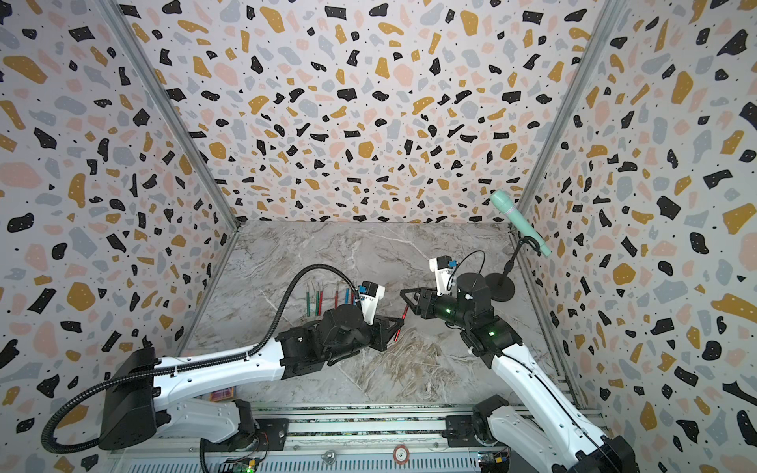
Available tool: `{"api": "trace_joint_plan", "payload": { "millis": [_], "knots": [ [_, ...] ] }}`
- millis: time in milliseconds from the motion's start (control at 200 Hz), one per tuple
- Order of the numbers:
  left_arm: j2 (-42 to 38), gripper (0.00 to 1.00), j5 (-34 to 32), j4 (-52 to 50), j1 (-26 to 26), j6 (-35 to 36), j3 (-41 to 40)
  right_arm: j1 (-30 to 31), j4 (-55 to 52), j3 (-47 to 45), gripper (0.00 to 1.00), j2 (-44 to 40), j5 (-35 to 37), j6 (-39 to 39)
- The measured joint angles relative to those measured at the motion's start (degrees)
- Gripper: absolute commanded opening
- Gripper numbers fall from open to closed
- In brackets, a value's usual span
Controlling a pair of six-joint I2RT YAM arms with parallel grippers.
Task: Remove protective caps from carving knives
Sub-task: Remove the protective sleeve from the carving knife.
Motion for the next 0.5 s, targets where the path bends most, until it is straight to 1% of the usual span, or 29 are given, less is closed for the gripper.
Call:
{"api": "trace_joint_plan", "payload": {
  "millis": [85, 150, 200, 250, 370, 380, 410, 431, 501],
  "knots": [
    [0.0, 0.00, 0.0, 0.1, 0.0, 0.0, 0.0, 0.1, 0.0, 0.0, 0.27, 0.0, 0.2, 0.2],
    [0.0, 0.00, 0.0, 0.3, 0.0, 0.0, 0.0, 0.0, 0.0, 0.0, 0.20, 0.0, 0.5, 0.4],
    [0.0, 0.00, 0.1, 0.3, 0.0, 0.0, 0.0, 0.1, 0.0, 0.0, 0.09, 0.0, 0.6, 0.7],
    [0.4, 0.00, 0.3, 0.2, 0.0, 0.1, 0.0, 0.2, 0.4, 0.2, 0.00, 0.0, 0.1, 1.4],
    [1.0, 0.00, 0.5, 0.3, 0.0, 0.2, 0.0, 0.5, -0.5, 0.2, 0.00, -0.1, 0.2, 1.5],
    [1.1, 0.03, 0.5, 0.3, 0.0, 0.2, 0.0, 0.5, -0.5, 0.2, 0.00, -0.1, 0.2, 1.5],
    [1.2, 0.18, 0.5, 0.4, 0.0, 0.2, 0.0, 0.5, -0.6, 0.2, 0.00, -0.1, 0.3, 1.5],
    [1.3, 0.26, 0.6, 0.4, 0.0, 0.2, 0.1, 0.5, -0.8, 0.2, 0.00, -0.2, 0.4, 1.5],
    [1.7, 0.45, 0.6, 0.4, 0.0, 0.3, 0.4, 0.5, -1.2, 0.2, 0.00, -0.3, 0.8, 1.5]
  ]
}}
